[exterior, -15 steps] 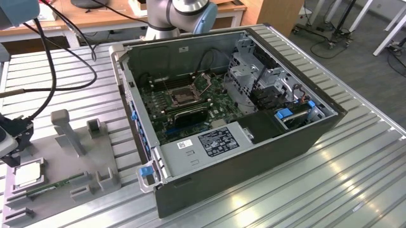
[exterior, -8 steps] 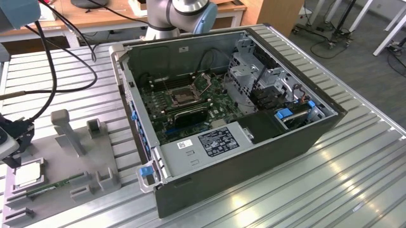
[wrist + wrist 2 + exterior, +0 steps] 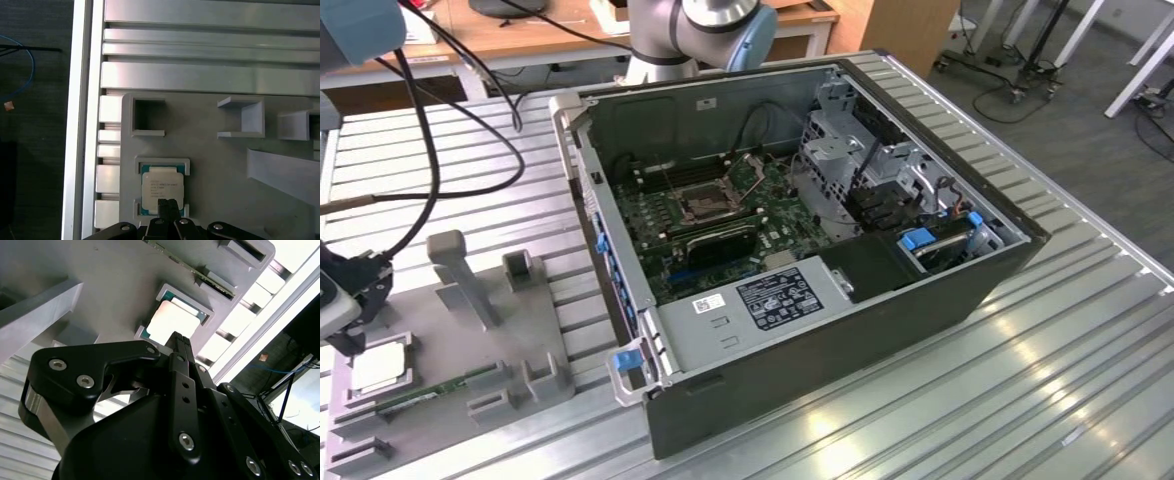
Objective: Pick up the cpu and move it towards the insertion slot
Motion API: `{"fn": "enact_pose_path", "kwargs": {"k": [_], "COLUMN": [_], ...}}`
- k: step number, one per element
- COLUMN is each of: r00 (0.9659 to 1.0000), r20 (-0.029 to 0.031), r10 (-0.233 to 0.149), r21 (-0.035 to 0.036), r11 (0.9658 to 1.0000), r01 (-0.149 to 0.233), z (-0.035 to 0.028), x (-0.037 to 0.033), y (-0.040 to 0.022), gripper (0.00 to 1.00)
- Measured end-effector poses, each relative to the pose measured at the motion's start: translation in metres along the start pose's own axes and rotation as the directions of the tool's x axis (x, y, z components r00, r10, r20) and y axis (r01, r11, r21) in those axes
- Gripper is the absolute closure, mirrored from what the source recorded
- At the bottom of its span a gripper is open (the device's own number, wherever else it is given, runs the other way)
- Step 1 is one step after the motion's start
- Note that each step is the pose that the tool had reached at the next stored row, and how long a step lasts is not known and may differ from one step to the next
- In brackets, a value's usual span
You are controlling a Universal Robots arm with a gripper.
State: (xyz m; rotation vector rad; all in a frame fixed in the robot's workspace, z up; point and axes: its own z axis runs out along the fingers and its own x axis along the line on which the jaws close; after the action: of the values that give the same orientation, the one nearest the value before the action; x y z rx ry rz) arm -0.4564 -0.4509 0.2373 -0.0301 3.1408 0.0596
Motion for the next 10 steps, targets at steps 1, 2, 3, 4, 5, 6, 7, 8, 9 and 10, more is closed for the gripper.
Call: {"fn": "enact_pose_path", "kwargs": {"k": [1,2,3,4,5,6,7,8,9,10], "r00": [1.0000,1.0000,1.0000,1.0000,1.0000,1.0000,1.0000,1.0000,1.0000,1.0000], "r20": [-0.0001,-0.0002,-0.0003,-0.0005,-0.0005,-0.0005,-0.0002,-0.0002,-0.0002,-0.0002], "r10": [0.000,0.000,0.000,0.000,0.000,0.000,0.000,0.000,0.000,0.000], "r21": [0.0000,0.0001,0.0002,0.0003,0.0003,0.0003,0.0001,0.0001,0.0001,0.0001], "r11": [1.0000,1.0000,1.0000,1.0000,1.0000,1.0000,1.0000,1.0000,1.0000,1.0000], "r01": [0.000,0.000,0.000,0.000,0.000,0.000,0.000,0.000,0.000,0.000], "z": [0.0010,0.0017,0.0019,0.0019,0.0019,0.0019,0.0021,0.0024,0.0028,0.0028], "x": [0.0000,0.0001,0.0001,0.0001,0.0001,0.0001,0.0001,0.0000,0.0000,0.0000], "y": [0.0000,-0.0001,-0.0001,-0.0001,-0.0001,-0.0001,-0.0001,-0.0001,-0.0001,-0.0001], "gripper": [0.89,0.89,0.89,0.89,0.89,0.89,0.89,0.89,0.89,0.89]}}
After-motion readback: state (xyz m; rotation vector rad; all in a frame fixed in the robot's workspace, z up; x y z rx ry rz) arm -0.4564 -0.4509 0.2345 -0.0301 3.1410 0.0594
